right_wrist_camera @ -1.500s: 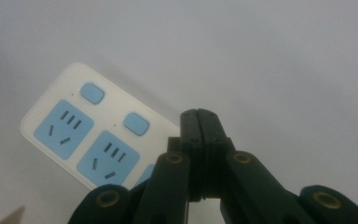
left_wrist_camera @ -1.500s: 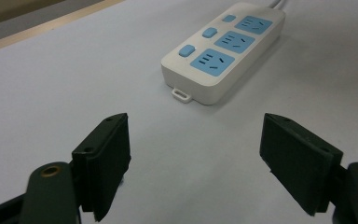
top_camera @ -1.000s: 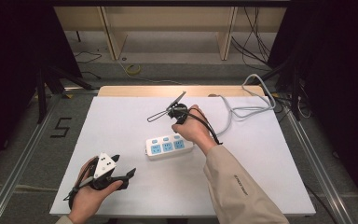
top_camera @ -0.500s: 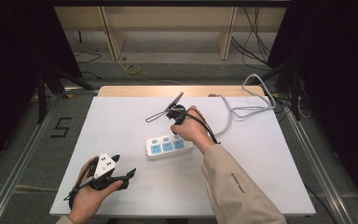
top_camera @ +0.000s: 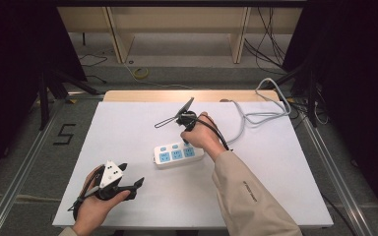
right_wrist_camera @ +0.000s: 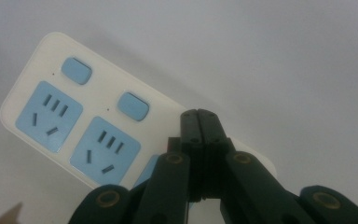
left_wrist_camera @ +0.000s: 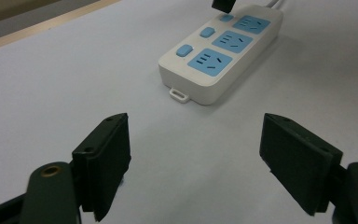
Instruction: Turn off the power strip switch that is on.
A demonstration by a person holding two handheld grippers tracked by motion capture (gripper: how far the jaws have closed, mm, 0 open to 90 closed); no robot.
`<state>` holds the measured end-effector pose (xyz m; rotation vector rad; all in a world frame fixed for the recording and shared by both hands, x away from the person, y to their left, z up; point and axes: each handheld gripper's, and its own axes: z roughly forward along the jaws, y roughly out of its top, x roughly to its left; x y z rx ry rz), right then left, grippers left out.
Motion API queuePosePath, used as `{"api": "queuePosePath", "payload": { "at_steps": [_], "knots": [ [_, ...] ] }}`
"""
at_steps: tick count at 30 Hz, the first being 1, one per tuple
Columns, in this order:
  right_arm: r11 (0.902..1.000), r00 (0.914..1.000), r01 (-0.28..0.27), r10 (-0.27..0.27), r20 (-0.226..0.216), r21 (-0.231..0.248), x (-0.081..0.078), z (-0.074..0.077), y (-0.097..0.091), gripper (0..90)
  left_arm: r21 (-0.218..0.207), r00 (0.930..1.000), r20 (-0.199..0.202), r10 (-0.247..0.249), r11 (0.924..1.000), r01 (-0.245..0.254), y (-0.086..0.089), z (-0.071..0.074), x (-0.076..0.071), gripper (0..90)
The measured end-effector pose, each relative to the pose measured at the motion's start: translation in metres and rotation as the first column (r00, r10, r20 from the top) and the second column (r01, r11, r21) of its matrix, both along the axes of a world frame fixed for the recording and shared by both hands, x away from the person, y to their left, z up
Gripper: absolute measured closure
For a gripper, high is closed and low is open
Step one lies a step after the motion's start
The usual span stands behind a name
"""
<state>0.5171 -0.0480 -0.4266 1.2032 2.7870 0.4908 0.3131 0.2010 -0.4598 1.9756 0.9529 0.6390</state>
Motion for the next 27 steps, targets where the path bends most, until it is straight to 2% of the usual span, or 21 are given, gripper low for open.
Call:
{"api": "queuePosePath", "payload": {
  "at_steps": [8, 27],
  "knots": [
    [0.9998, 0.9998, -0.014, 0.014, -0.011, -0.015, 0.0015, -0.0044, 0.0018, 90.0, 0.000, 1.0000, -0.001, -0.001, 1.0000, 0.001, 0.0000, 0.0000, 0.0001, 24.4],
    [0.9993, 0.9997, -0.008, 0.007, -0.023, -0.035, 0.0030, -0.0037, 0.0042, 90.0, 0.009, 1.0000, 0.002, -0.007, 0.9999, 0.007, -0.0006, 0.0003, -0.0001, 24.4]
  ]
}}
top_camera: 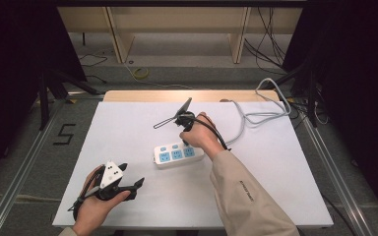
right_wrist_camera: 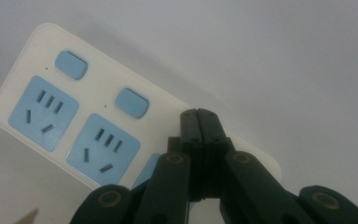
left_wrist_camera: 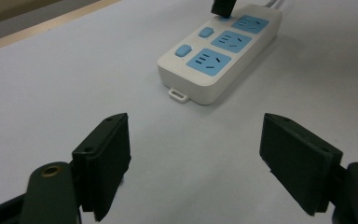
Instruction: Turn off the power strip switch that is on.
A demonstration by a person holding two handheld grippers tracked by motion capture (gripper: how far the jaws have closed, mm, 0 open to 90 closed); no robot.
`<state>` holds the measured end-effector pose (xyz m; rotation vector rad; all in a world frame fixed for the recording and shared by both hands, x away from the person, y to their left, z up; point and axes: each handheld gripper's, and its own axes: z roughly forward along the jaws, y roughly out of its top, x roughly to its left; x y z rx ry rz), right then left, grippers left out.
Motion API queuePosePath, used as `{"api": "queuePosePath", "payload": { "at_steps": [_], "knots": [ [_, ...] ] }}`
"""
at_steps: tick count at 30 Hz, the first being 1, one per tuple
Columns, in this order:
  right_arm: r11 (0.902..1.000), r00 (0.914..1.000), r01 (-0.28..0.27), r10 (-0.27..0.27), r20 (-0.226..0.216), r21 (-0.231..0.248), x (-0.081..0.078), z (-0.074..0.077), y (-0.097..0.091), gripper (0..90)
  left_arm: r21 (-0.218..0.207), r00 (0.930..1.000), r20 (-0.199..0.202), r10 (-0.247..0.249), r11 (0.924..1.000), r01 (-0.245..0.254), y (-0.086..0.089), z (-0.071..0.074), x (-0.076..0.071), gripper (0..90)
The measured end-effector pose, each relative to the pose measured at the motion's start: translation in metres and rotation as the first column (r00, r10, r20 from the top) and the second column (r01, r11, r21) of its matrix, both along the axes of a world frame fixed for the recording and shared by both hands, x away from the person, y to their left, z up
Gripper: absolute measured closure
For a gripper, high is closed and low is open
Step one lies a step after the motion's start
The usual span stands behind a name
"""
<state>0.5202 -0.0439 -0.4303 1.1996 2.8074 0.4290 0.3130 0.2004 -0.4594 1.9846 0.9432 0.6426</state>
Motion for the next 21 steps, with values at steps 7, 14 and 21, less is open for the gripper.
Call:
{"api": "queuePosePath", "payload": {
  "at_steps": [7, 14, 21],
  "knots": [
    [0.9999, 1.0000, 0.000, 0.000, -0.004, -0.012, 0.0008, 0.0003, 0.0020, 90.0, 0.000, 1.0000, -0.004, -0.001, 1.0000, 0.001, -0.0006, -0.0002, -0.0002, 24.4],
    [0.9998, 1.0000, 0.003, -0.003, -0.003, -0.017, 0.0007, 0.0002, 0.0028, 90.0, 0.001, 1.0000, -0.004, 0.000, 1.0000, 0.000, -0.0008, -0.0003, -0.0002, 24.4],
    [0.9999, 0.9999, 0.004, -0.004, -0.017, -0.016, 0.0021, 0.0002, 0.0020, 90.0, 0.002, 1.0000, -0.003, 0.001, 1.0000, -0.001, -0.0006, -0.0002, -0.0004, 24.4]
  ]
}}
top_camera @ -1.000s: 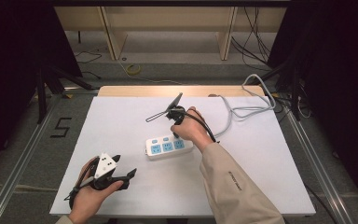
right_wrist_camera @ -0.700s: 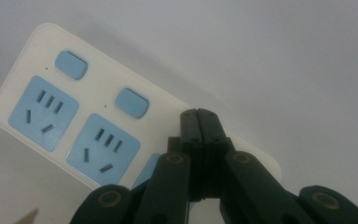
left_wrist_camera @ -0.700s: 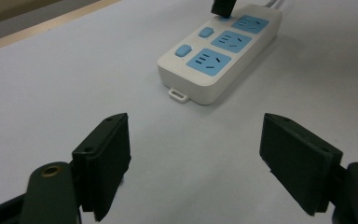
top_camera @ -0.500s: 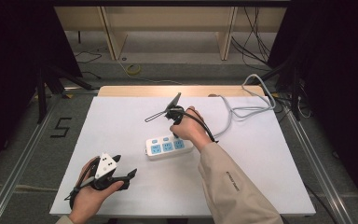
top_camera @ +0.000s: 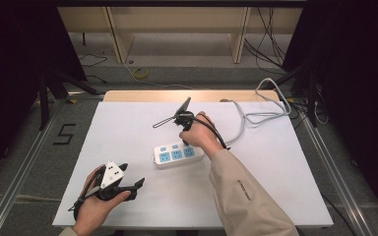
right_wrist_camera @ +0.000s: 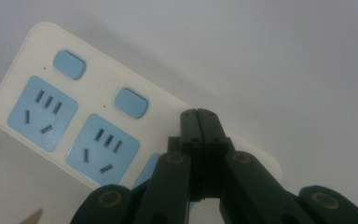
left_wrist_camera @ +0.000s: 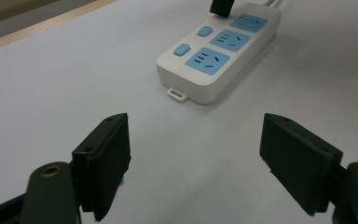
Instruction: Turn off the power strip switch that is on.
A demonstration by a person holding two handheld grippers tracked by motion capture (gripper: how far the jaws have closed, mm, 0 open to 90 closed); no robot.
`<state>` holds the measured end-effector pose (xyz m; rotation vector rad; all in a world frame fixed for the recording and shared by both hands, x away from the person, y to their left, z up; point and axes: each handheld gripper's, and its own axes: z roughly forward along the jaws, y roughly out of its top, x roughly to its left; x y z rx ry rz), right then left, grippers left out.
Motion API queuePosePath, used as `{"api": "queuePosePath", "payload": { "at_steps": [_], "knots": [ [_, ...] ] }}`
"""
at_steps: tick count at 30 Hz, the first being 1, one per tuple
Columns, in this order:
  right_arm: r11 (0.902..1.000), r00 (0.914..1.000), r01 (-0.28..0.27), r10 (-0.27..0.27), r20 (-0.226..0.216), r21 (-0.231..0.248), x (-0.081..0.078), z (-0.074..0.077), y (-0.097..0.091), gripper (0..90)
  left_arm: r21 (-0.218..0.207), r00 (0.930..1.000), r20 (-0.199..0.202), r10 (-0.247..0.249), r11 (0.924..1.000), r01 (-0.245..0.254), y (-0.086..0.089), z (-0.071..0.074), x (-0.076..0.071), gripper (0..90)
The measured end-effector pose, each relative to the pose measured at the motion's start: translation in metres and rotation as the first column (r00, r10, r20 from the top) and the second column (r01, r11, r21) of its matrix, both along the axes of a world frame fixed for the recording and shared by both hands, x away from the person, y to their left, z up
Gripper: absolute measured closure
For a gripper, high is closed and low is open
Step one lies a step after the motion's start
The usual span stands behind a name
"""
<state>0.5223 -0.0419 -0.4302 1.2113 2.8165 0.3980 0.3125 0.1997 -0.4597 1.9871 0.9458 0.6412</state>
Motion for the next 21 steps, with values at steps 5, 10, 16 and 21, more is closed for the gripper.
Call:
{"api": "queuePosePath", "payload": {
  "at_steps": [5, 10, 16, 21],
  "knots": [
    [0.9999, 1.0000, -0.004, 0.004, 0.000, -0.011, -0.0005, -0.0004, 0.0018, 90.0, 0.001, 1.0000, 0.000, -0.001, 1.0000, 0.001, -0.0002, 0.0000, 0.0001, 24.4],
    [0.9999, 1.0000, -0.005, 0.005, 0.003, -0.014, -0.0003, -0.0003, 0.0025, 90.0, 0.001, 1.0000, 0.002, 0.000, 1.0000, 0.000, -0.0005, -0.0002, 0.0001, 24.4],
    [0.9999, 1.0000, -0.005, 0.005, 0.005, -0.015, -0.0005, -0.0004, 0.0025, 90.0, 0.002, 1.0000, 0.002, -0.001, 1.0000, 0.001, -0.0006, -0.0002, 0.0001, 24.4],
    [0.9999, 1.0000, -0.007, 0.007, 0.007, -0.012, -0.0007, -0.0005, 0.0023, 90.0, 0.001, 1.0000, 0.001, -0.001, 1.0000, 0.001, -0.0004, -0.0004, 0.0002, 24.4]
  ]
}}
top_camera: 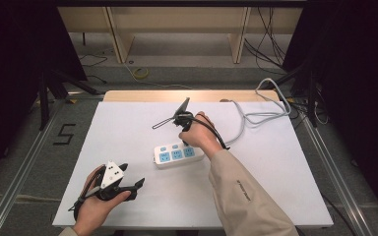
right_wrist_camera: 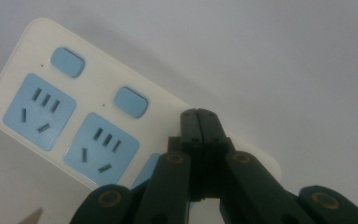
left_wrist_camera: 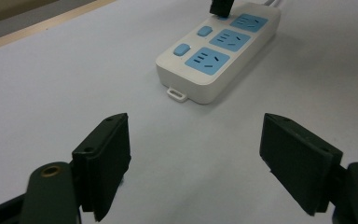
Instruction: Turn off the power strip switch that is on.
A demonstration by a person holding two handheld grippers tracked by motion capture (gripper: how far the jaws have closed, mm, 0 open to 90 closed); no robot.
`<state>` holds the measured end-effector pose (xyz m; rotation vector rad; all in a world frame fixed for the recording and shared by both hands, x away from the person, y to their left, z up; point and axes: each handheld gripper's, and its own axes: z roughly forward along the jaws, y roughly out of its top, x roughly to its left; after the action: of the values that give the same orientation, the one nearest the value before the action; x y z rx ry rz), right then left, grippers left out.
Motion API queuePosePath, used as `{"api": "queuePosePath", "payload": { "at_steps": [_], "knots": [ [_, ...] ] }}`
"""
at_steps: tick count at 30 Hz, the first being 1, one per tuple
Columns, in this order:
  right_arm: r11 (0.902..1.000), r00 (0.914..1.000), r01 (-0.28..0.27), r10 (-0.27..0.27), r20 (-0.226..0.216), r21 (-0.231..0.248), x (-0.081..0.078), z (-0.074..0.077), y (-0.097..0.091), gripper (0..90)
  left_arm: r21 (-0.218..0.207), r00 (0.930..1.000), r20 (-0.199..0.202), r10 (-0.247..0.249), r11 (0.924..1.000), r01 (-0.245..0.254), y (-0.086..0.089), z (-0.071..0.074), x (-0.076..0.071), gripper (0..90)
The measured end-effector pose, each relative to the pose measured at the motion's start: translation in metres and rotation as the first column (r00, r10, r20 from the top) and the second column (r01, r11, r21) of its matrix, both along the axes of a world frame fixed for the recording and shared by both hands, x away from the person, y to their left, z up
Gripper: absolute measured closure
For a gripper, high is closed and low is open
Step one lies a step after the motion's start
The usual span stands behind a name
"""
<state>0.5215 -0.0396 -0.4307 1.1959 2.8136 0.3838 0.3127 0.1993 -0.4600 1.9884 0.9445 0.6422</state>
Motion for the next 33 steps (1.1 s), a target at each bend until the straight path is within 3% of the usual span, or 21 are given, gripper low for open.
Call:
{"api": "queuePosePath", "payload": {
  "at_steps": [21, 33],
  "knots": [
    [0.9999, 0.9997, -0.013, 0.013, 0.020, -0.009, -0.0028, 0.0003, 0.0005, 90.0, -0.002, 1.0000, -0.004, 0.001, 1.0000, -0.001, 0.0006, -0.0003, 0.0007, 24.4],
    [0.9998, 0.9994, -0.018, 0.017, 0.031, 0.010, -0.0033, -0.0004, -0.0019, 90.0, -0.003, 1.0000, -0.005, 0.002, 1.0000, -0.002, 0.0010, -0.0004, 0.0010, 24.4]
  ]
}}
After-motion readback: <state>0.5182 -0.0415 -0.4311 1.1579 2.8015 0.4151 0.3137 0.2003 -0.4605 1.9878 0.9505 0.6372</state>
